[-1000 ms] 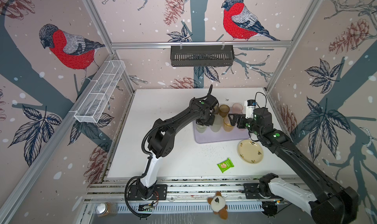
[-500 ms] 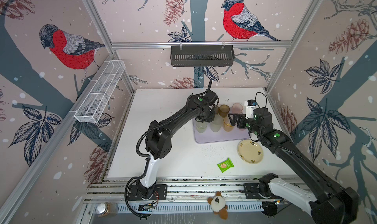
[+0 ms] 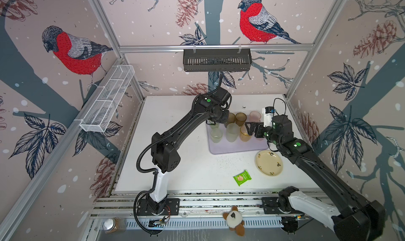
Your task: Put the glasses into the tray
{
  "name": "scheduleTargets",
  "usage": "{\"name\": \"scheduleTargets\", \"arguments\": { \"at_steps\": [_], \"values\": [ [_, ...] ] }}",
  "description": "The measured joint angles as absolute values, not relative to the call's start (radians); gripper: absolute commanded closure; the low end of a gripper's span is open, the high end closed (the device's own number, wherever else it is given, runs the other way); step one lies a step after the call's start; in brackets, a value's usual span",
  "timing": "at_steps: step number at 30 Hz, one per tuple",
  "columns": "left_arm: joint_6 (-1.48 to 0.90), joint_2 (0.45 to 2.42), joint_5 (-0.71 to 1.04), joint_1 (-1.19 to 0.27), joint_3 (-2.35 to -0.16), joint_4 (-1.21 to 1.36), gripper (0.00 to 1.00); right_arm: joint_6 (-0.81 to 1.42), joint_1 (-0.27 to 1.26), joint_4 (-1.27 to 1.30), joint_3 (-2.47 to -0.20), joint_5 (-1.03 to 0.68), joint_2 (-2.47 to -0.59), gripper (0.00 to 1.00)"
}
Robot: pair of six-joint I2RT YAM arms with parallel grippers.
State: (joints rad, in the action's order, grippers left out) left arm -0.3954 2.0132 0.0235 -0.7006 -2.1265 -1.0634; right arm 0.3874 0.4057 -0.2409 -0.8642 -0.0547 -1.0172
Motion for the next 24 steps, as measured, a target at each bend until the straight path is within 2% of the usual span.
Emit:
{"name": "scheduleTargets", "arguments": {
  "at_steps": [11,21,24],
  "values": [
    [-0.396,1.936,0.049,-0.624,-2.048,-1.055,0.57,0.285,0.411,-0.284,-0.92,-0.033,-1.047,0.01],
    [-0.414,1.853,0.083,-0.574,-1.926,-0.978,0.51,0.255,0.413,-0.289,-0.933,-0.026,-1.062,0.01],
    [-0.419,1.834,0.104,-0.552,-1.887,-0.953,0.45,0.256,0.419,-0.287,-0.933,-0.026,-1.064,0.01]
  ]
}}
